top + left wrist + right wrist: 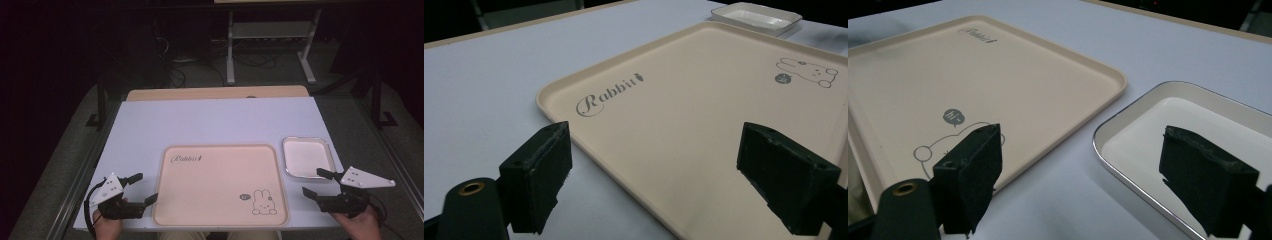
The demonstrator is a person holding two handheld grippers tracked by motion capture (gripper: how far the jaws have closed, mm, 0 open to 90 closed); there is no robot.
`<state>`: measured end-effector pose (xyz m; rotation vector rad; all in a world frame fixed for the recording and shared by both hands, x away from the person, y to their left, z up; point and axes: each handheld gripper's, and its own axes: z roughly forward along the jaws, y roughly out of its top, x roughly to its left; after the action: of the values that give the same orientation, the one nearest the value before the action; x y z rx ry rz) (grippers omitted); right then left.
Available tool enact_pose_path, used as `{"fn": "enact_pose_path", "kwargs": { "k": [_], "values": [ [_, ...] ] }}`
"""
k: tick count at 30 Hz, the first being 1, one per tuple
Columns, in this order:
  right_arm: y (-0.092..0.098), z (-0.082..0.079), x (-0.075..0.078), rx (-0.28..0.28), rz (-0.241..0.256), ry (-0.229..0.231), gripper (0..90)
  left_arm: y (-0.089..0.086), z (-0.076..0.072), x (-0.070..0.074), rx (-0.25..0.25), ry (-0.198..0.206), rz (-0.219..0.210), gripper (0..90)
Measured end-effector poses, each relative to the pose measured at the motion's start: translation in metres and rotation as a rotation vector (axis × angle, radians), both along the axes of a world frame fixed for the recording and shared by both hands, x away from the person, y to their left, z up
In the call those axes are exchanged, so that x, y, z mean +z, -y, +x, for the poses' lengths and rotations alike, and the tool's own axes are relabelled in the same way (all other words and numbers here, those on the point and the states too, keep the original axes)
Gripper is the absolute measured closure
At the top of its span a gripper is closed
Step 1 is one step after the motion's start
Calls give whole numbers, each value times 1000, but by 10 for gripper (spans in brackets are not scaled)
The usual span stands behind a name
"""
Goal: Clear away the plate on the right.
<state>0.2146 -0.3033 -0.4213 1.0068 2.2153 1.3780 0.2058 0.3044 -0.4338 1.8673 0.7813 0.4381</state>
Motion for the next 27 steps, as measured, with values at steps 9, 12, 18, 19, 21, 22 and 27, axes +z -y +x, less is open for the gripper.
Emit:
{"fn": "enact_pose_path", "kwargs": {
  "k": [9, 12, 18, 19, 21, 22, 27],
  "values": [
    [12, -4, 3, -19, -6, -1, 167, 0, 0, 0, 1, 1, -2, 140],
    [16, -5, 2, -25, -5, -8, 166, -1, 0, 0, 2, 0, -3, 140],
    [26, -5, 2, -44, -8, -23, 167, -1, 0, 0, 3, -1, -5, 140],
    [28, -5, 2, -46, -10, -26, 167, -1, 0, 0, 4, -2, -6, 140],
    [31, -4, 2, -53, -5, -37, 167, -2, 0, 0, 3, -2, -7, 140],
    [33, -3, 2, -57, -4, -45, 167, -2, 0, 0, 3, -2, -6, 140],
    [46, 1, 1, -79, 24, -81, 184, -2, 0, 0, 3, -3, -6, 140]
  ]
}}
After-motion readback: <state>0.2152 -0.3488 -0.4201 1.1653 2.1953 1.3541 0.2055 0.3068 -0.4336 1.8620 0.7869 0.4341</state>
